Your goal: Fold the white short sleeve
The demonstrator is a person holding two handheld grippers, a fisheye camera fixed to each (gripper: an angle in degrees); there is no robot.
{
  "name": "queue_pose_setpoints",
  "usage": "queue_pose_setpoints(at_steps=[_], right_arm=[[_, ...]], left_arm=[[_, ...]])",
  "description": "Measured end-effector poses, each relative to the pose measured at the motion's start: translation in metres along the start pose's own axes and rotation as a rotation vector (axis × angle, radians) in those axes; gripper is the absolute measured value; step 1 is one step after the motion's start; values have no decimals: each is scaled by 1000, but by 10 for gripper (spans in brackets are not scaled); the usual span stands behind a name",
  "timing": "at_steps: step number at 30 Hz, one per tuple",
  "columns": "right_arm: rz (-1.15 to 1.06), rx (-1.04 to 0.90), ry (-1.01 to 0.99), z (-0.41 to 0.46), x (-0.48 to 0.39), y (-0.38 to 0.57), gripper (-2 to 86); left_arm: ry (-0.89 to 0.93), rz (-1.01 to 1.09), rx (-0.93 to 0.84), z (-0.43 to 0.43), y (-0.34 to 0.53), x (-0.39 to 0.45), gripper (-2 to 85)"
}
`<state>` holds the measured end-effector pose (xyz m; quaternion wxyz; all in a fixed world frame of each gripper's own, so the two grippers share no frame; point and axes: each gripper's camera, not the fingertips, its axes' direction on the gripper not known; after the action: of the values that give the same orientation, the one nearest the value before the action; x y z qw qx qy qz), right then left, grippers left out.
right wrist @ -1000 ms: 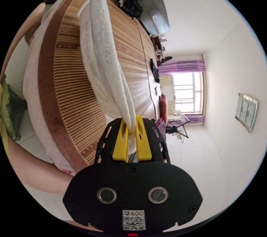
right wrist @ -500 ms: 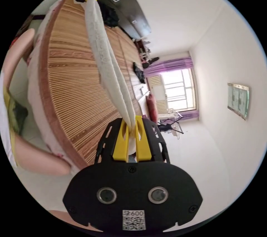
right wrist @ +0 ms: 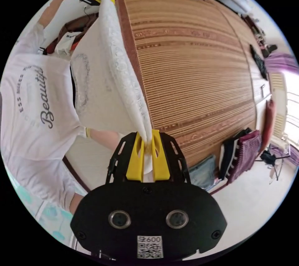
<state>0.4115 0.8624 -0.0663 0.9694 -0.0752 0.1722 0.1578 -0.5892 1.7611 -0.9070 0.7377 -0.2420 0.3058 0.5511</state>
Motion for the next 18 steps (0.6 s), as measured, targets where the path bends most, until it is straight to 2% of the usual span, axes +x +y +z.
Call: queue_pose_setpoints(at_steps=[2, 5, 8, 10, 15, 18], right_arm=[[92, -47, -52, 38, 70, -55, -7], [203, -57, -123, 73, 127, -101, -5], [324, -35, -44, 77, 150, -111, -3], [391, 18, -5, 68, 154, -104, -5], [506, 277, -73, 35, 130, -67, -7], [594, 454, -28, 15, 94, -43, -8]], left_arm=[[97, -41, 5, 46, -30, -55, 33], [224, -133, 7, 115, -72, -134, 32], [290, -199, -28, 148, -96, -185, 33], [294, -244, -7, 147, -98, -208, 36], [365, -477, 149, 102, -59, -276, 64], [270, -680, 259, 67, -8, -297, 51]])
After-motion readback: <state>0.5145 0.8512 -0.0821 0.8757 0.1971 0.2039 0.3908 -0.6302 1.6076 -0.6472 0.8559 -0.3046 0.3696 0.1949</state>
